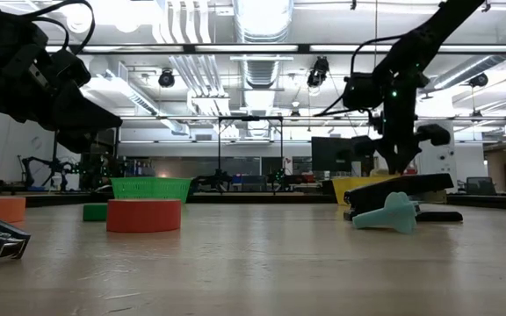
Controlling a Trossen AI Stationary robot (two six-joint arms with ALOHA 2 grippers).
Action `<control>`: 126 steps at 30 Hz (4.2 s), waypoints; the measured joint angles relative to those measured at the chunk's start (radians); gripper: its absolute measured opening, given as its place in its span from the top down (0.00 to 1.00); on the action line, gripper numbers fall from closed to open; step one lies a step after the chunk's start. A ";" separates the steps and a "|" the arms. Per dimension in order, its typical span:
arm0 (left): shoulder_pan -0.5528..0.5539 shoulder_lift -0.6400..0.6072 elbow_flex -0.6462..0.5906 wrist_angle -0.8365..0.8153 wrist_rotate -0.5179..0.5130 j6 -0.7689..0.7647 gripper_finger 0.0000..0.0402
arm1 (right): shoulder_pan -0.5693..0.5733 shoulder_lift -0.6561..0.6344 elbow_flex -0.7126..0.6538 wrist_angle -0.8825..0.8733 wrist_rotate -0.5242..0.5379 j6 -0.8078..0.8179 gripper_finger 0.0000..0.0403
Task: Pick and place Stapler, Stapler remover, tape
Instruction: Put the yellow tape into the yellow bin, then put the bottom blue staple remover into the orange bin
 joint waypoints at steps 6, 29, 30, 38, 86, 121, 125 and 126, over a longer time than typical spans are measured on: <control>0.000 0.000 0.000 0.000 0.000 0.000 0.97 | -0.016 0.000 -0.024 0.035 -0.001 -0.031 0.90; 0.000 0.000 0.000 0.000 0.000 0.000 0.97 | 0.008 0.000 -0.024 0.110 -0.038 -0.187 0.60; 0.000 0.000 0.000 0.000 0.000 0.000 0.97 | 0.008 0.000 -0.024 0.114 -0.039 -0.189 0.60; 0.000 0.000 0.000 0.000 0.000 0.000 0.97 | 0.000 0.000 -0.024 0.127 -0.129 -0.232 0.71; 0.000 0.000 0.000 0.000 0.000 0.000 0.97 | 0.588 -0.262 -0.024 0.100 -0.300 -0.361 0.86; 0.000 0.003 0.000 0.000 0.000 0.000 0.97 | 0.885 -0.017 -0.024 0.635 -0.451 -0.306 0.87; 0.000 0.003 0.000 0.000 0.000 0.000 0.97 | 0.885 -0.001 -0.024 0.657 -0.461 -0.306 0.87; 0.000 0.003 0.000 0.000 0.000 0.000 0.97 | 0.885 0.000 -0.024 0.656 -0.461 -0.306 0.87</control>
